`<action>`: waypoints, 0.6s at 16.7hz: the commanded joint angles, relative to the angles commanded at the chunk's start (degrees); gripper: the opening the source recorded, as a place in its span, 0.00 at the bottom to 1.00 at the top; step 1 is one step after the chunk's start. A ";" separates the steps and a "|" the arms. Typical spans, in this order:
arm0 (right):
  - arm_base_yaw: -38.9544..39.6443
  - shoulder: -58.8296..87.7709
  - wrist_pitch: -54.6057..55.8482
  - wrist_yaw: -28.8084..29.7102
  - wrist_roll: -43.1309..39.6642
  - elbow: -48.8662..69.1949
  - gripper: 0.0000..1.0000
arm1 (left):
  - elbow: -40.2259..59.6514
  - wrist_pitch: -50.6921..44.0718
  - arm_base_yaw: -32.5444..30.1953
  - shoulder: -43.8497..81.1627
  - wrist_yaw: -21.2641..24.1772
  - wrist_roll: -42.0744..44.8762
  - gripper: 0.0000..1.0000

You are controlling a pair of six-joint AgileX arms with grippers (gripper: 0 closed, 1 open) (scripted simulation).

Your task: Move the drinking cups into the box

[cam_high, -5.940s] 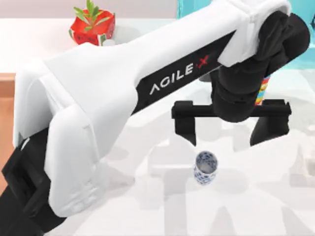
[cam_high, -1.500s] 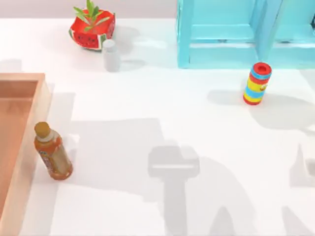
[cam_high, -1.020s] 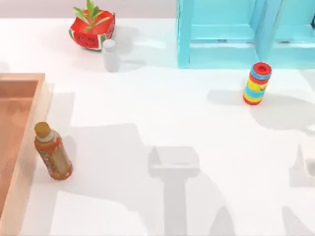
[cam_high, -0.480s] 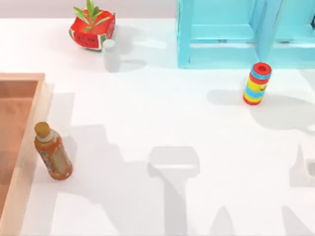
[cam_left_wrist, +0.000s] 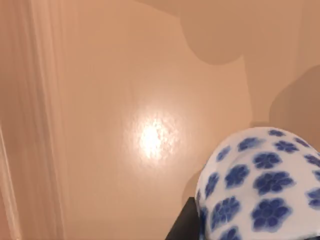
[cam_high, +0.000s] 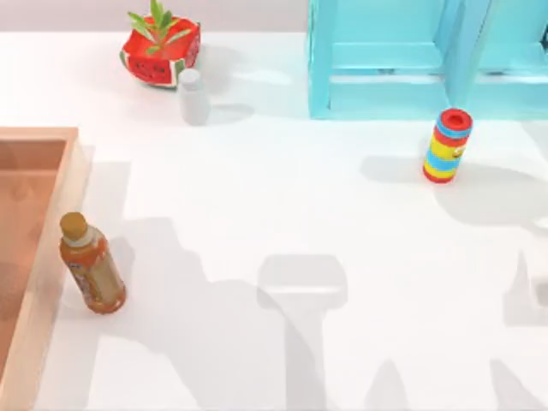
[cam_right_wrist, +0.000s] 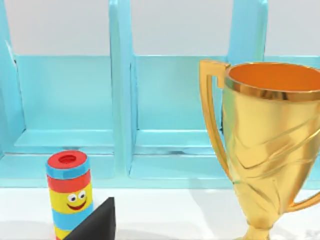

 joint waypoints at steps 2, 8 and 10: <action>0.00 0.00 0.00 0.00 0.00 0.00 1.00 | 0.00 0.00 0.00 0.00 0.00 0.00 0.38; 0.00 0.00 0.00 0.00 0.00 0.00 1.00 | 0.00 0.00 0.00 0.00 0.00 0.00 0.83; 0.00 0.00 0.00 0.00 0.00 0.00 1.00 | 0.00 0.00 0.00 0.00 0.00 0.00 0.98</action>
